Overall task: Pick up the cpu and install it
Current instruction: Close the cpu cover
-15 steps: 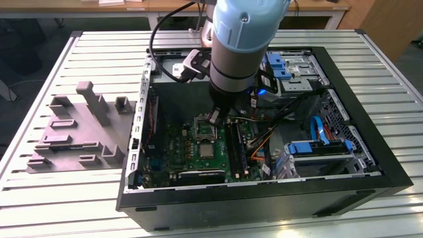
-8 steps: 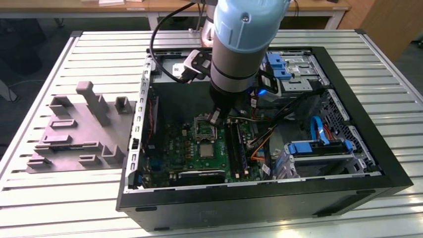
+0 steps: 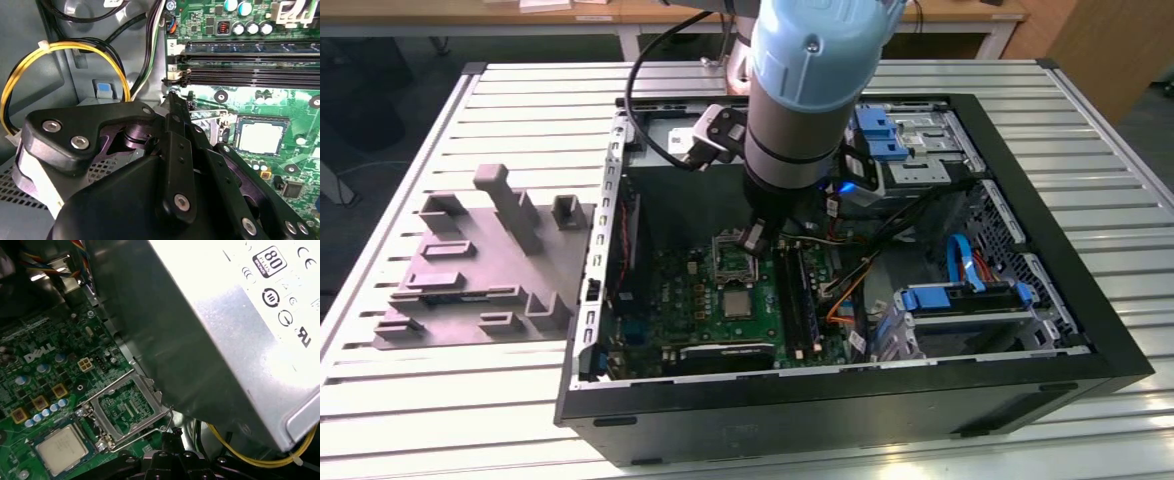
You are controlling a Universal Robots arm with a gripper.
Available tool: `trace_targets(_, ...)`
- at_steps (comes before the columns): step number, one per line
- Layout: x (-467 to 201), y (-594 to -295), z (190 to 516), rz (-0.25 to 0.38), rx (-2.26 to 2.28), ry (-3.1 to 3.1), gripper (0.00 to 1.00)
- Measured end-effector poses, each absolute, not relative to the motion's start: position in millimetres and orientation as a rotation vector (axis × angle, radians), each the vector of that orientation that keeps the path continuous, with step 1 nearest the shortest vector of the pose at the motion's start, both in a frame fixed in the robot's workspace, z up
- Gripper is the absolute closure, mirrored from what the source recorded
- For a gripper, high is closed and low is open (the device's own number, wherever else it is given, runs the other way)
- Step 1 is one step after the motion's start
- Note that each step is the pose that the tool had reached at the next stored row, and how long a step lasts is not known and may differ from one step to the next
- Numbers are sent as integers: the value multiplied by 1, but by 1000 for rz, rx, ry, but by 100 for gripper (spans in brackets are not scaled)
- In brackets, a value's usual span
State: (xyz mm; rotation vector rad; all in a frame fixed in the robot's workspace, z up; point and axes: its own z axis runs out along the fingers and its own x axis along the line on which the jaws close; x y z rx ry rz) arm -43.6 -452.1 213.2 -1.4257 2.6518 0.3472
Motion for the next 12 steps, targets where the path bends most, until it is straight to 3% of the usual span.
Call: trace_targets(12, -43, -446, 207, 358, -1423, 2647, 89)
